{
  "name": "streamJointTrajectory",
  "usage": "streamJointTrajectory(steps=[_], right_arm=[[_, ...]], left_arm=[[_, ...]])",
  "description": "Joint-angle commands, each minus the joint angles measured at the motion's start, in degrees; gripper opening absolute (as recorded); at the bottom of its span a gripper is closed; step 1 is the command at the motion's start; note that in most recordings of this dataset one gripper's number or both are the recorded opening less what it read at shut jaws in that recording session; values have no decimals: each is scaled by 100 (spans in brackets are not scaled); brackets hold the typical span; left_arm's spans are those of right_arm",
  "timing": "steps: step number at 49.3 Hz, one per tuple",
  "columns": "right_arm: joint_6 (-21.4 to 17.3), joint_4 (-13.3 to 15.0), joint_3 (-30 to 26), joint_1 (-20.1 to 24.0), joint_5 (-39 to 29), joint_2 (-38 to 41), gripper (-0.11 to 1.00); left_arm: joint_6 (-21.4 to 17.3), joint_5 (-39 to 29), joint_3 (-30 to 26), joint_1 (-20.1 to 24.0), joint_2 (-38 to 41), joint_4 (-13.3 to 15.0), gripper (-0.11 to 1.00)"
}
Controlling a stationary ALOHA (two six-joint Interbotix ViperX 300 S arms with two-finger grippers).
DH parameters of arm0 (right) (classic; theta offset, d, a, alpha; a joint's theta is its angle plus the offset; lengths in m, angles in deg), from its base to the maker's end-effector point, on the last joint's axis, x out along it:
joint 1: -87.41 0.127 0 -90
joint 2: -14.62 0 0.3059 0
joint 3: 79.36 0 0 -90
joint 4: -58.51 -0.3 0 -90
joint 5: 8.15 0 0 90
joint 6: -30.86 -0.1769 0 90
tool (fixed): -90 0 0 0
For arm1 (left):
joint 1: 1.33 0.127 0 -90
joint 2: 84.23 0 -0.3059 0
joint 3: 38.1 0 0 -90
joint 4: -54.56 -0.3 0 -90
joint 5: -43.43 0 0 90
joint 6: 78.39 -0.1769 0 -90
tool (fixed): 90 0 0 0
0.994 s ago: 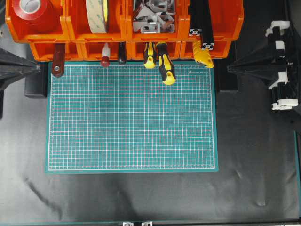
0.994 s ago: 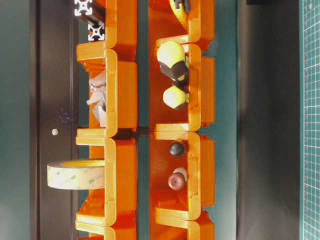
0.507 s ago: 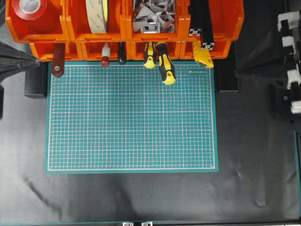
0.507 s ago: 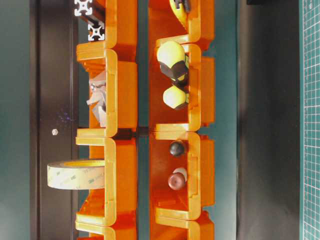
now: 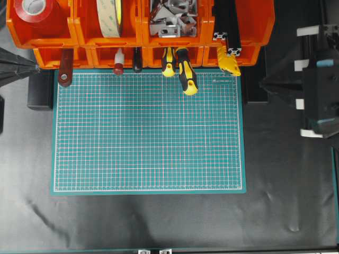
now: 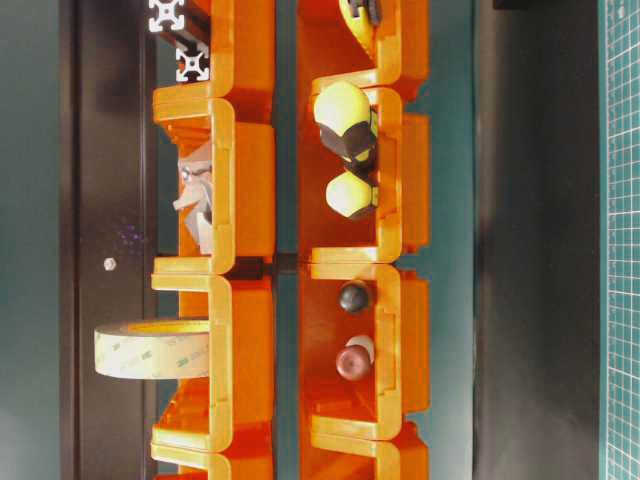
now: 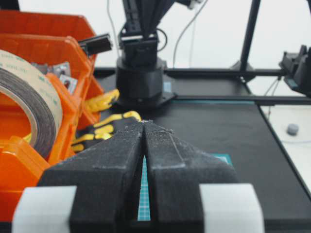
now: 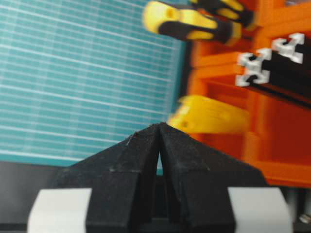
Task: Pick cutter from container rack with right arm.
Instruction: 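Reach the open right gripper to the yellow utility knife in the rack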
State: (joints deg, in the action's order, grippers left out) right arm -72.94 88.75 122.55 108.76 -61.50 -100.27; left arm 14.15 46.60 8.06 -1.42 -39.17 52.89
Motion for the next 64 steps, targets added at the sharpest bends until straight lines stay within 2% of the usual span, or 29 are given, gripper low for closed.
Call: streamJointTrajectory(steps=[1, 6, 8, 10, 18, 24, 32, 38, 41, 44, 53, 55, 64], right_arm=[[-589, 1072, -88, 571, -615, 229, -1], [-1055, 1986, -70, 1134, -1389, 563, -1], [-1204, 2215, -44, 1301, -1582, 677, -1], [-1345, 2329, -18, 1424, -1661, 765, -1], [-1907, 2373, 264, 1644, -1512, 949, -1], [-2276, 2417, 483, 1644, -1257, 1002, 0], [-2479, 2531, 791, 1591, -853, 1011, 0], [-2637, 2531, 949, 1371, -483, 1037, 3], [-2777, 2531, 967, 1169, -299, 1063, 12], [-2848, 2531, 993, 976, -132, 1072, 25], [-2874, 2610, 1169, 668, 255, 1178, 76], [-2883, 2637, 1178, 633, 255, 1213, 78], [-2883, 2927, 1169, 422, 246, 1433, 70]], left_arm=[[26, 26, -167, 0, -18, -26, 0], [35, 26, -176, 9, -44, -26, 0], [35, 26, -167, 9, -53, -18, 0], [35, 26, -176, 9, -53, -18, 0], [26, 26, -167, 26, -53, -18, 0], [35, 26, -167, 26, -53, -26, 0], [35, 26, -167, 18, -53, -18, 0], [26, 18, -167, 18, -53, -18, 0], [26, -9, -158, 18, -53, -18, 0], [26, -62, -158, 26, -62, -18, 0], [26, -97, -158, 26, -70, -18, 0], [26, -97, -149, 26, -70, -18, 0], [26, -97, -141, 26, -70, -26, 0]])
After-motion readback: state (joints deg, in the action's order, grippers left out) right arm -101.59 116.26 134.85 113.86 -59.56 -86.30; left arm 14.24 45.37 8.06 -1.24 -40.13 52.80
